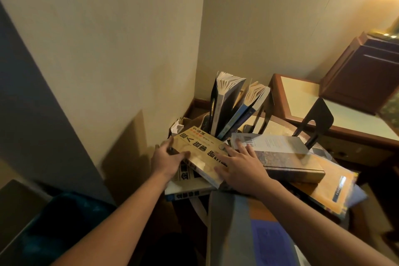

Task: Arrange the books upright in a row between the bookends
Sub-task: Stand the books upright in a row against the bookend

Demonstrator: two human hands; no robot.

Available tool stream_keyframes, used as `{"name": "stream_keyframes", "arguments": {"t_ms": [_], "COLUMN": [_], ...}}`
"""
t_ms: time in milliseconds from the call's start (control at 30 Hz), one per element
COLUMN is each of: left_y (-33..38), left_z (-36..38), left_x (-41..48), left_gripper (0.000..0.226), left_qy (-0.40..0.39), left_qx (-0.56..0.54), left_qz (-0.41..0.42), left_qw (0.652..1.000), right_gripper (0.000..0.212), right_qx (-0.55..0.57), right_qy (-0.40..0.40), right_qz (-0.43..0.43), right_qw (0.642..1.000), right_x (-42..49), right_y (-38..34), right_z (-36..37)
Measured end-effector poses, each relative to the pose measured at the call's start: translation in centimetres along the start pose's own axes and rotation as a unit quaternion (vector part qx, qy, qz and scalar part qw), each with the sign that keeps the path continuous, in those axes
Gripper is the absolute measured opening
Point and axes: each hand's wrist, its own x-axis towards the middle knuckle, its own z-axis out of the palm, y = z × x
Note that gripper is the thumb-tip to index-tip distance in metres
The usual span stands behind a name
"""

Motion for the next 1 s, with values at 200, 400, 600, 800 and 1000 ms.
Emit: {"name": "stream_keyframes", "arguments": {"t_ms": [200,400,600,800,1000], "left_y": [2.2,2.4,1.9,3.0,5.0], "left_z": [0.6,0.8,0.6,0.5,0.0], "left_x": [-0.1,0.6,1.0,0.9,-0.2], "left_gripper": [0.063,0.063,0.076,0.066,0.075], "left_qy": [0.033,0.005,-0.040,-0.043,-0.031], "left_qx": [0.068,-0.044,-0.046,-0.009,0.027], "left_qz": [0.094,0.041,0.002,0.040,0.082], "left_qw": [0.993,0.998,0.998,0.998,0.996], "right_gripper": [0.052,0.052,0.053,0.055,0.052], "right_qx": [-0.013,-0.020,-0.024,-0.001,-0.002], "right_qy": [-0.013,-0.013,-0.012,-0.001,0.016], "right_qz": [-0.006,-0.017,-0.013,-0.012,-0.033], "right_qw": [1.000,1.000,1.000,1.000,0.999], "right_x": [-0.2,-0.1,-0.1,-0.1,-0.3], "right_y": [-0.2,0.0,-0.1,0.1,0.9], "right_z": [0.0,0.1,0.2,0.2,0.5]}}
